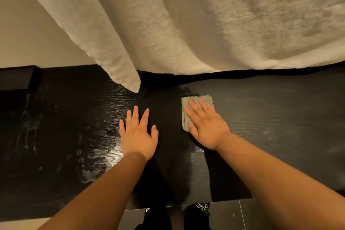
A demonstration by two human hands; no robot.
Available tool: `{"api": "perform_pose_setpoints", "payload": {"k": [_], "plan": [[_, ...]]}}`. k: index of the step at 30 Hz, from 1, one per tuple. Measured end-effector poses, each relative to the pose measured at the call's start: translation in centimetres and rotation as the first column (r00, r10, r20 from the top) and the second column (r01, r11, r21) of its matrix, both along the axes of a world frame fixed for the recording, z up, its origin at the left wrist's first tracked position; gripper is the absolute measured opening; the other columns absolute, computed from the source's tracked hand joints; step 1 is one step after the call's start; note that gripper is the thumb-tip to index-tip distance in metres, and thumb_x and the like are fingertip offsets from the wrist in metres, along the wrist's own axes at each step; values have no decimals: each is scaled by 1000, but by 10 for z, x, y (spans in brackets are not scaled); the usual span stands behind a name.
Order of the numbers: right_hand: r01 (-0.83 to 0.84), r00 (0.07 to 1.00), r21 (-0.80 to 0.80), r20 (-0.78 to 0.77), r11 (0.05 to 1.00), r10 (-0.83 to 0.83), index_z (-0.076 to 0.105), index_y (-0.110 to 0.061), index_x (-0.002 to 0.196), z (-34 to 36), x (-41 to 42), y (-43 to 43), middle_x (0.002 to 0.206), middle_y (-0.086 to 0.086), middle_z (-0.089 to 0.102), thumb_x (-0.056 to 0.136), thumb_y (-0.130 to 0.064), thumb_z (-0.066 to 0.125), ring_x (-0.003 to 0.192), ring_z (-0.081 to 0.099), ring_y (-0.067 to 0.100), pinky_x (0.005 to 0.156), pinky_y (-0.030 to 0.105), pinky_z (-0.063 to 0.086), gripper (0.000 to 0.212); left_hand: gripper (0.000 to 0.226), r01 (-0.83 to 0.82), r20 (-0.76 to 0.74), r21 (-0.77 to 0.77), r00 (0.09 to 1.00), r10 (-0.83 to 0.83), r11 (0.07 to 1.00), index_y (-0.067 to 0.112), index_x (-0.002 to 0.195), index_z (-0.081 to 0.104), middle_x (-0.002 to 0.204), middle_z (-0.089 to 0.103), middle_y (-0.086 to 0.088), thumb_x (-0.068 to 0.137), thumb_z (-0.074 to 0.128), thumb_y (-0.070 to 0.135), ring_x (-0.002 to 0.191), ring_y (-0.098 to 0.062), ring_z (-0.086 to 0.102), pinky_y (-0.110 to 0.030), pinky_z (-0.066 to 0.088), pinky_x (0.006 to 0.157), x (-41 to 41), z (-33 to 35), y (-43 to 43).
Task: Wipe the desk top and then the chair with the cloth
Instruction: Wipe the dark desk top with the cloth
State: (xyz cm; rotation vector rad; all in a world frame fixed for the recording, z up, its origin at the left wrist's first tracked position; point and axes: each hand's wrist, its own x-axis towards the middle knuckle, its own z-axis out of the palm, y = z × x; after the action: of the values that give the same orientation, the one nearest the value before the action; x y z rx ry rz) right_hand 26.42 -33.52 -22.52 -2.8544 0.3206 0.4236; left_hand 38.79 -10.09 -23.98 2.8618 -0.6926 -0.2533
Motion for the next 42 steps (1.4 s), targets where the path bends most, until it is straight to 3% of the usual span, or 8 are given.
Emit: {"api": "perform_pose_setpoints", "payload": {"k": [7,12,16,22,30,33,37,42], "plan": [[236,970,-26,-48,971,-237,-3,-22,164,7,57,-24,171,3,-9,105,-44,22,156,-12,35,126,47,-6,67,67,-1,18,7,1000,1,1000,37,164,27,175,11,-1,100,40,53,162,-24,3,-51,3,131,0,0,-2],[-90,995,7,-36,996,90,4,-28,164,5,28,0,172,0,0,97,-50,13,156,-8,34,126,48,-7,71,68,-4,28,33,1000,3,999,37,164,26,175,12,-1,99,39,55,162,-24,5,-52,4,131,2,-1,-2],[-194,980,-26,-56,981,193,2,-29,163,2,41,-27,172,-2,-3,99,-55,12,157,-8,30,127,45,-3,70,69,-17,39,73,999,14,997,39,164,22,175,9,1,100,41,55,162,-22,3,-51,3,131,2,-1,-4],[47,999,14,-4,999,-47,10,-26,163,10,91,-50,171,3,7,107,-51,18,156,3,32,127,46,1,62,69,-14,35,57,999,12,998,40,164,21,176,7,4,99,36,56,162,-20,0,-50,2,131,1,-4,-2],[-73,997,25,6,997,73,8,-33,163,2,15,-71,171,-5,2,103,-56,10,157,-4,27,127,43,-3,65,69,-16,38,35,999,15,999,39,164,24,176,9,3,98,32,57,162,-21,1,-51,3,131,1,-4,-3],[77,997,-23,3,997,-77,6,-32,163,4,19,-104,172,-4,2,103,-56,14,157,-3,29,128,48,4,66,69,-14,38,33,999,13,999,39,164,25,176,10,3,98,30,57,162,-21,1,-50,3,131,0,-3,-3],[263,965,-43,-8,964,-264,4,-27,164,6,33,-89,172,1,1,106,-47,20,156,-6,36,127,50,-1,63,68,-13,44,23,999,12,1000,38,163,28,175,12,2,98,31,56,162,-22,3,-50,2,131,0,-3,-3],[-15,1000,28,13,1000,14,4,-31,164,4,34,-33,172,-4,-3,104,-52,7,156,-11,32,125,45,-11,63,68,-16,45,23,999,15,1000,37,163,29,175,12,2,98,30,56,162,-21,3,-49,3,131,0,-1,-4]]}}
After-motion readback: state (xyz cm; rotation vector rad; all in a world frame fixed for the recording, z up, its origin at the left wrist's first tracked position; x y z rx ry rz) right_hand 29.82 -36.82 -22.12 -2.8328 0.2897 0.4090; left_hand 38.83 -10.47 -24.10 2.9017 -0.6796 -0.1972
